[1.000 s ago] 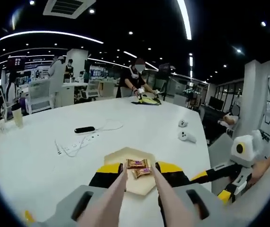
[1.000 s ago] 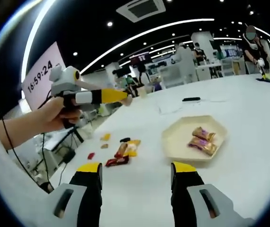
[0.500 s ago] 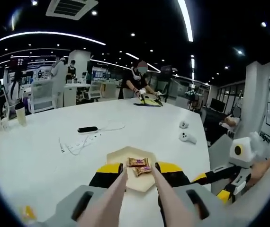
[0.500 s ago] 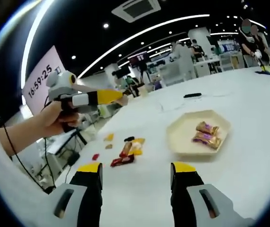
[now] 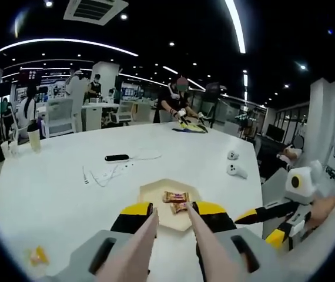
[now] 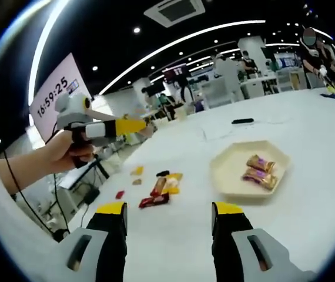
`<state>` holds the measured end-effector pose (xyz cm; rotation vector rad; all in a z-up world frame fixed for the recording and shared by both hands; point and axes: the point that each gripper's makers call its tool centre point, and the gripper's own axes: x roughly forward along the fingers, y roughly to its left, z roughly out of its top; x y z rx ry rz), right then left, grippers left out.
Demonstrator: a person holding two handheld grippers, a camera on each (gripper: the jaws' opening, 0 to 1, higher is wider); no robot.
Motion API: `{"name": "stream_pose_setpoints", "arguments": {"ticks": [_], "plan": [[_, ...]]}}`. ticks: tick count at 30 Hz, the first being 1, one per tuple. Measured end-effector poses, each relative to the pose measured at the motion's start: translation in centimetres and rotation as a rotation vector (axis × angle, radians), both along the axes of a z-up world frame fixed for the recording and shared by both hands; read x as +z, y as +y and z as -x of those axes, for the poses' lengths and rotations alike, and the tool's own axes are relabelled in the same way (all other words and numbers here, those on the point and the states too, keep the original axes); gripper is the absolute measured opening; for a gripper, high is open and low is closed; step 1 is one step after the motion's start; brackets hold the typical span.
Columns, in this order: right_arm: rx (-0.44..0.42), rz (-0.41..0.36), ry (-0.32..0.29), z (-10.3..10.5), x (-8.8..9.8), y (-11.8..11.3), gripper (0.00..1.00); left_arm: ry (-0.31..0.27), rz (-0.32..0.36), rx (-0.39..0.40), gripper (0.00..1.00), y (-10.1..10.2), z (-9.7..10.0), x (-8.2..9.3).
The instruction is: Place the target food into the container with the food tongs after gripping and lifting it, then release it inside without dropping or visibly crushing the food.
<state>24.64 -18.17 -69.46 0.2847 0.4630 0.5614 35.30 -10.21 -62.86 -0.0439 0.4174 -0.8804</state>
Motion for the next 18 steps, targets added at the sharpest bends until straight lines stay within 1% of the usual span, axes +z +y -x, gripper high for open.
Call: {"name": "stream_pose_setpoints", "arguments": {"ticks": [8,18], "plan": [[0.007,0.003,-0.010,0.1,0.2,0.3,0.58,-0.005,0.000,0.015,0.26,0.9,0.5,0.3],[0.024,0.008,-0.012,0.4,0.2,1.2,0.58,-0.002,0.008,0.050,0.26,2.6,0.9,0.2]]}}
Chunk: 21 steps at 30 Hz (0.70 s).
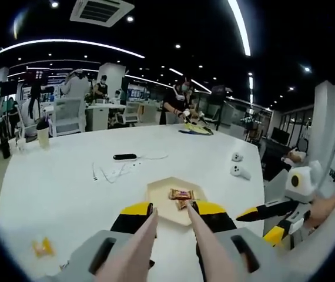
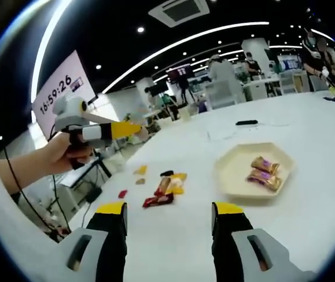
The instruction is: Place the target food into the container with the food tongs after gripping and lifting it, then release it inside without dropping or visibly crushing the food.
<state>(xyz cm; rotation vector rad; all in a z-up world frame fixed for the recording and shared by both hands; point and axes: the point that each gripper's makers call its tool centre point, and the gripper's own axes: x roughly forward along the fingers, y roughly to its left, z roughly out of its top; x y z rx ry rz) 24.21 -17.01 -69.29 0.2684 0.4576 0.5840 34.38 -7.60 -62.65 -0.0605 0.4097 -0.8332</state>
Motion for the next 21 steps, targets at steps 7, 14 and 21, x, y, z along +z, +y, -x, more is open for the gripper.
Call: {"name": "stream_pose_setpoints", "arguments": {"ticks": [7,14,21], "plan": [[0.009,0.007,0.000,0.1,0.1,0.3,0.58,-0.001,0.007,0.017,0.26,0.7,0.3,0.1],[0.017,0.012,-0.007,0.1,0.4,0.8,0.58,0.002,0.010,0.027,0.26,1.4,0.7,-0.1],[0.026,0.013,-0.010,0.4,0.6,1.3,0.58,0.008,0.001,0.031,0.26,2.1,1.4,-0.6]]}}
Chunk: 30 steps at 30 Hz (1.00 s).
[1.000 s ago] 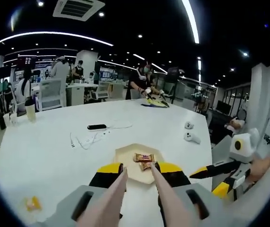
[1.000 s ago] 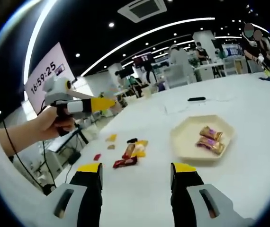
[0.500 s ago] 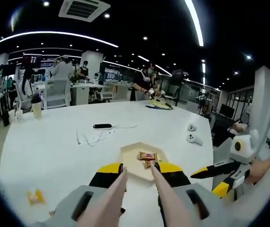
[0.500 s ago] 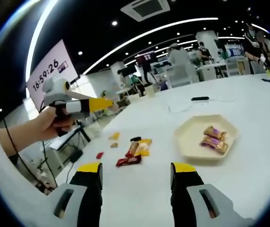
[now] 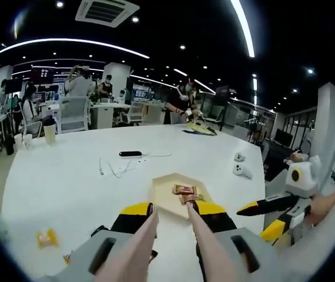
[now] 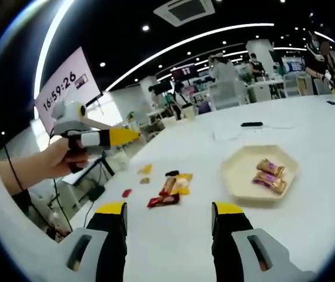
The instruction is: Place the target food into the container with the food tongs after gripping and lifting it, then release it inside without dropping or visibly crushing the food.
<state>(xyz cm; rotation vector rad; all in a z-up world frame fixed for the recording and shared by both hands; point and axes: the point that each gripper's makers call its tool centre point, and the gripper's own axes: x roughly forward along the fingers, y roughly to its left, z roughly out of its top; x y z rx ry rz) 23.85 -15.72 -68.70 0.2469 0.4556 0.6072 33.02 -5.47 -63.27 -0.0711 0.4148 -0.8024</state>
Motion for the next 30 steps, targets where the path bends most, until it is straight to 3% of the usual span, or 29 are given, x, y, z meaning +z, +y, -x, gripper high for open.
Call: {"name": "stream_pose_setpoints", "arguments": {"ticks": [12,30], "plan": [[0.012,0.002,-0.001,0.6,0.1,0.5,0.58,0.013,-0.007,0.019,0.26,1.6,1.4,-0.8],[0.055,0.017,-0.002,0.9,0.4,1.7,0.58,0.002,-0.014,0.078,0.26,4.0,1.9,-1.2]]}}
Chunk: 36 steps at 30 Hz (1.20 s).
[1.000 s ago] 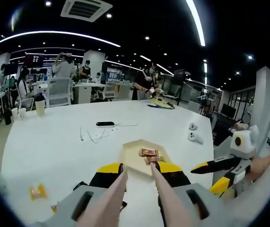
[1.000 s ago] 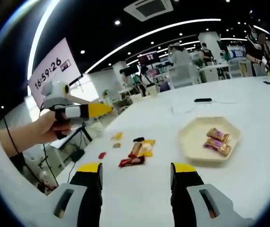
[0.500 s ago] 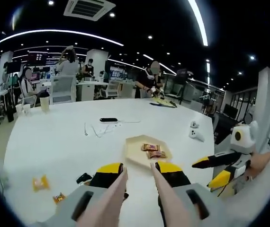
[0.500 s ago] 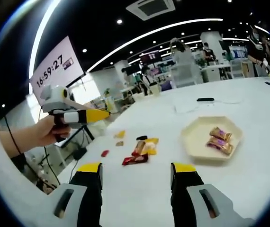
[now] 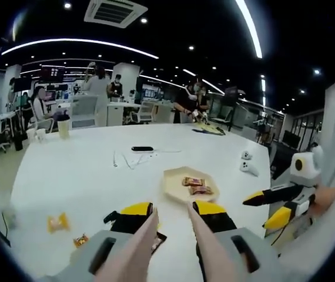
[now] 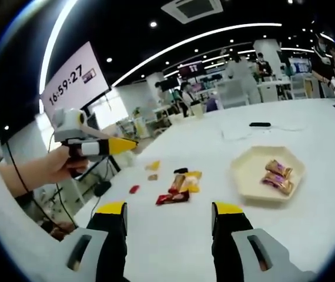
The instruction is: Place the target food into the container with the food tongs after gripping and lifting it, then release it inside without dropping or visibly crushing the food.
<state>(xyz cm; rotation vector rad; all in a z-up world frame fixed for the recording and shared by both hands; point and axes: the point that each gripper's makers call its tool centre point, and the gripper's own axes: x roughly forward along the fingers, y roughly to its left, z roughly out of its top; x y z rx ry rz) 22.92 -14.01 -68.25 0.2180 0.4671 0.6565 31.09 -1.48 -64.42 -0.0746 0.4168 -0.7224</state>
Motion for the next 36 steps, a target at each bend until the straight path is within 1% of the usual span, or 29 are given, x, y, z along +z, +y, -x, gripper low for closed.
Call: {"name": "stream_pose_setpoints", "arguments": {"ticks": [4,6,8,10,11,13,15,17,21,31,36], "plan": [[0.001,-0.003,0.008,0.1,0.0,0.1,0.58,0.000,-0.013,0.017,0.26,0.9,0.2,-0.5],[0.013,0.002,0.017,0.2,0.0,0.4,0.58,0.021,-0.027,0.022,0.26,1.6,0.6,-1.0],[0.024,0.008,0.015,0.3,-0.1,0.7,0.58,0.021,-0.026,0.040,0.26,2.6,0.6,-0.9],[0.027,0.009,0.021,0.3,-0.3,0.8,0.58,0.016,-0.042,0.053,0.26,3.4,0.5,-1.3],[0.027,0.009,0.018,0.3,-0.2,0.8,0.58,0.013,-0.048,0.062,0.26,3.9,0.4,-1.4],[0.022,0.005,0.019,0.3,-0.2,0.9,0.58,0.020,-0.035,0.101,0.26,4.9,0.2,-1.7],[0.018,0.000,0.019,0.4,-0.2,0.9,0.58,0.012,-0.035,0.123,0.26,5.6,0.1,-1.7],[0.018,0.001,0.024,0.6,-0.4,1.0,0.58,0.020,-0.038,0.145,0.26,6.3,0.2,-2.1],[0.021,0.005,0.033,1.1,-0.8,0.9,0.58,0.022,-0.061,0.179,0.26,7.3,0.3,-2.6],[0.011,0.009,0.029,1.5,-0.4,0.6,0.58,0.027,-0.065,0.242,0.26,9.4,0.6,-3.1],[0.015,0.017,0.034,1.9,-0.6,0.8,0.58,0.020,-0.083,0.270,0.26,10.3,0.9,-3.4]]}}
